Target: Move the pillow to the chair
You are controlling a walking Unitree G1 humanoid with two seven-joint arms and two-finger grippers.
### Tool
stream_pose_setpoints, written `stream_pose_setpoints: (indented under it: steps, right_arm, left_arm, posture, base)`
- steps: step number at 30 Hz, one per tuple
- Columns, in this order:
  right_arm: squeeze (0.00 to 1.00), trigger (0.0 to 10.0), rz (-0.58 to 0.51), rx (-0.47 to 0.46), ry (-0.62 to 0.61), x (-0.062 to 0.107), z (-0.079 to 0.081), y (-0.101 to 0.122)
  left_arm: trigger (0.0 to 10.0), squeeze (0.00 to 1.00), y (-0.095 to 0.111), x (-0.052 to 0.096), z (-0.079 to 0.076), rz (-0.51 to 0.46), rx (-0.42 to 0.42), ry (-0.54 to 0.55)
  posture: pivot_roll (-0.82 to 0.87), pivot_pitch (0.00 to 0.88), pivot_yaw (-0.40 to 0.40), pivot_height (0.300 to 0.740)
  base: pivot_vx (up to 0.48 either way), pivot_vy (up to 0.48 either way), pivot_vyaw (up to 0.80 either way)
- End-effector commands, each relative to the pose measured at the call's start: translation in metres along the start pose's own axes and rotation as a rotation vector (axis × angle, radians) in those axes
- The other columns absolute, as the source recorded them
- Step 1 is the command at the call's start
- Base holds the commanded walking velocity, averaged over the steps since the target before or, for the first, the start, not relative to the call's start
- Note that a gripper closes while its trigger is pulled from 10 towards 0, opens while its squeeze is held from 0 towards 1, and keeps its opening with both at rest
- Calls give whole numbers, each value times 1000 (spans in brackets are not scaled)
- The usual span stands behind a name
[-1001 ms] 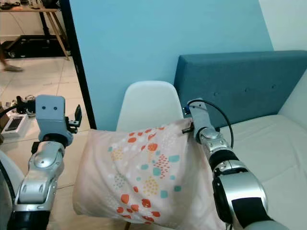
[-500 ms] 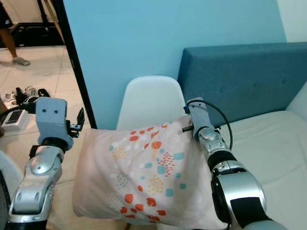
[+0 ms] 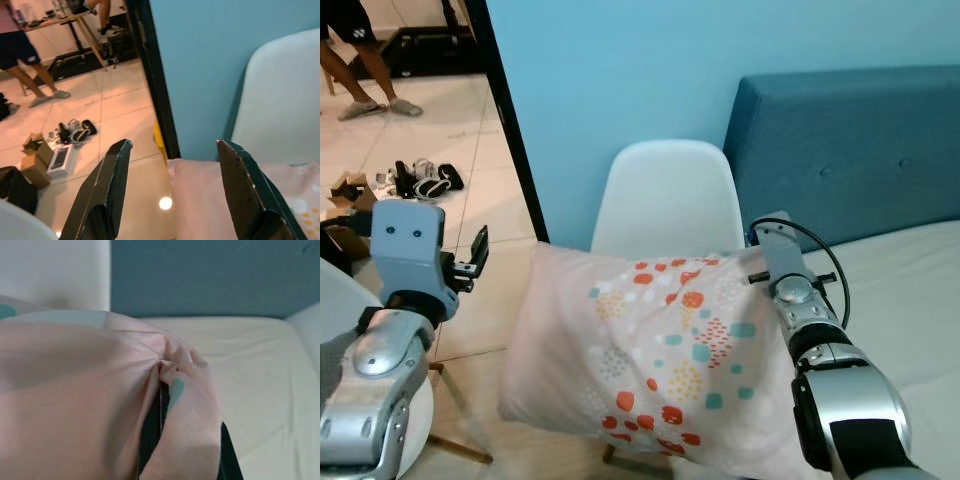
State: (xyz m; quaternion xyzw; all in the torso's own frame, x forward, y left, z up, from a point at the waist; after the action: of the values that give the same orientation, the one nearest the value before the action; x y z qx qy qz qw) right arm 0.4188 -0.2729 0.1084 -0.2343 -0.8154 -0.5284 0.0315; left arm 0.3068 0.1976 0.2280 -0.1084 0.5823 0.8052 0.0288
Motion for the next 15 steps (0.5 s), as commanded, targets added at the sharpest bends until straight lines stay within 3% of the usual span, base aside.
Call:
stream_pose_setpoints:
  steps: [1, 4, 8, 10, 14, 15]
  right_arm:
    - [0, 10000, 4, 20, -51, -1, -14, -3]
    - [0, 10000, -19, -9, -109, -1, -30, 0]
    - [0, 10000, -35, -24, -132, -1, -36, 4]
    - [0, 10000, -81, -52, -158, -1, -43, 19]
    - [0, 10000, -176, -63, -151, -1, -42, 53]
    - [0, 10000, -176, -63, -151, -1, -42, 53]
  left_arm:
    - [10000, 0, 0, 4, 2, 12, -9, -10]
    - [10000, 0, 6, 6, 5, 9, -9, -15]
    - [10000, 0, 7, 6, 6, 11, -10, -16]
    - [10000, 0, 9, 8, 8, 12, -11, -12]
    - [10000, 0, 11, 11, 11, 18, -15, -9]
    - [10000, 0, 11, 11, 11, 18, -15, -9]
  posture:
    - [113, 206, -28, 740]
    - [126, 219, -24, 740]
    - [127, 220, -24, 740]
    - [135, 236, -24, 740]
    - [144, 251, -21, 740]
    - [144, 251, -21, 740]
  base:
    - [0, 0, 0]
    - [0, 0, 0]
    - [0, 0, 0]
    - [0, 0, 0]
    - [0, 0, 0]
    - [0, 0, 0]
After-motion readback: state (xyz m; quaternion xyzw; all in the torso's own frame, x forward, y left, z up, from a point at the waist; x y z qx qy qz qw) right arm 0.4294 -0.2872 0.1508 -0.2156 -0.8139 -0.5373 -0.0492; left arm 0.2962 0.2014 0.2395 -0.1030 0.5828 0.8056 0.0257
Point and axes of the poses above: a point about 5 cm out from each wrist's last joint towards the gripper, its own x axis pointing back from the gripper into the wrist, its own y axis along the axis of the wrist's last joint, z = x × y, the point moved 5 cm from there along -x, pointing out of the wrist towards the gripper, and after that the axes turned 5 degrees about -x, right-handed, at the moved point
